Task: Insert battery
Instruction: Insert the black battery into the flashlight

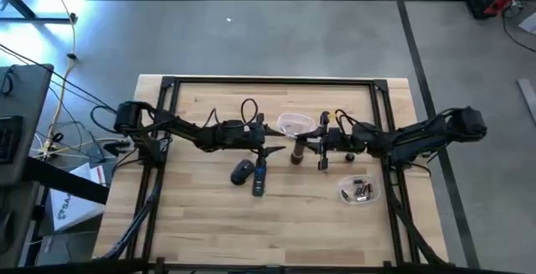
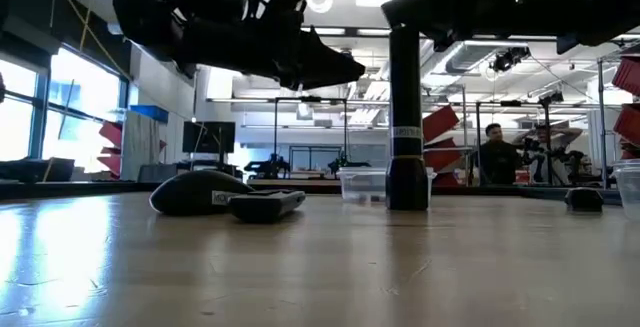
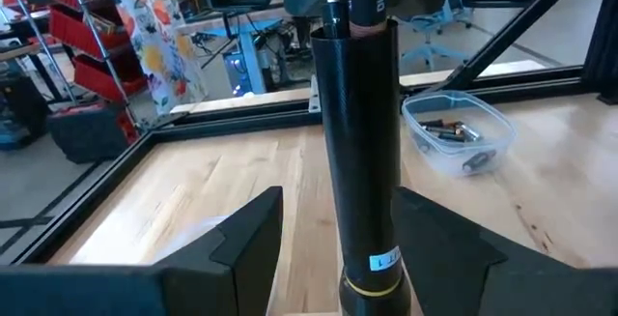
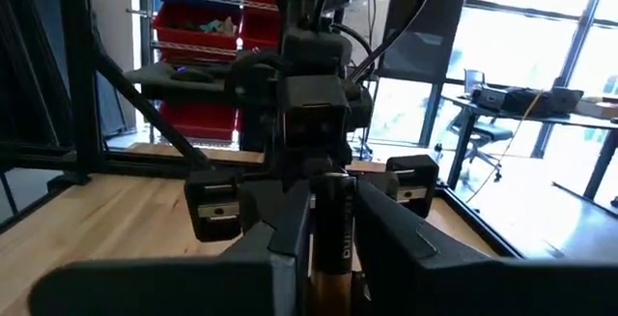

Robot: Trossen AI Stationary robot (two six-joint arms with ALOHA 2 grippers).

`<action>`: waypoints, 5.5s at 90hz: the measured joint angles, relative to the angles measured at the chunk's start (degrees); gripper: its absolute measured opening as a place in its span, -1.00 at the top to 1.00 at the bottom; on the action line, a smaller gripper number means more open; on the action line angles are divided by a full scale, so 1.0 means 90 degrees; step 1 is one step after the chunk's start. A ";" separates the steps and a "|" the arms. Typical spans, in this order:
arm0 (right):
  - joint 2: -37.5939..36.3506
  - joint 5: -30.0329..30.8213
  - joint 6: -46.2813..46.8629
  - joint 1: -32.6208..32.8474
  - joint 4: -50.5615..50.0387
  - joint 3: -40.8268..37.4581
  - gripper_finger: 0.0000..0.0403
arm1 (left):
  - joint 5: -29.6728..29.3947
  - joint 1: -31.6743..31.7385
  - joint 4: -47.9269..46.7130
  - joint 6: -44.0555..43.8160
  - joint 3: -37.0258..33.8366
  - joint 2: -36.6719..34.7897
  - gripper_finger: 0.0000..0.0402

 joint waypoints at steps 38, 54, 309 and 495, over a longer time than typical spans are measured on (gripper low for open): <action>-0.0002 0.0000 -0.0022 0.0000 0.0018 0.0002 0.74 | 0.0002 0.0000 0.0081 -0.0056 0.0000 -0.0005 0.12; -0.0212 0.0000 -0.0222 0.0083 -0.0063 0.0002 0.74 | -0.0005 -0.0002 0.0029 -0.0053 0.0000 -0.0005 0.12; 0.0368 0.0823 -0.1444 0.1758 -0.2459 0.2739 0.51 | 0.1473 -0.0791 -0.2505 0.0662 0.0843 -0.2165 0.92; -0.1662 0.1488 0.0234 0.1032 -0.2650 0.0900 0.95 | 0.0824 -0.0034 -0.2480 0.0781 0.0849 -0.1751 0.45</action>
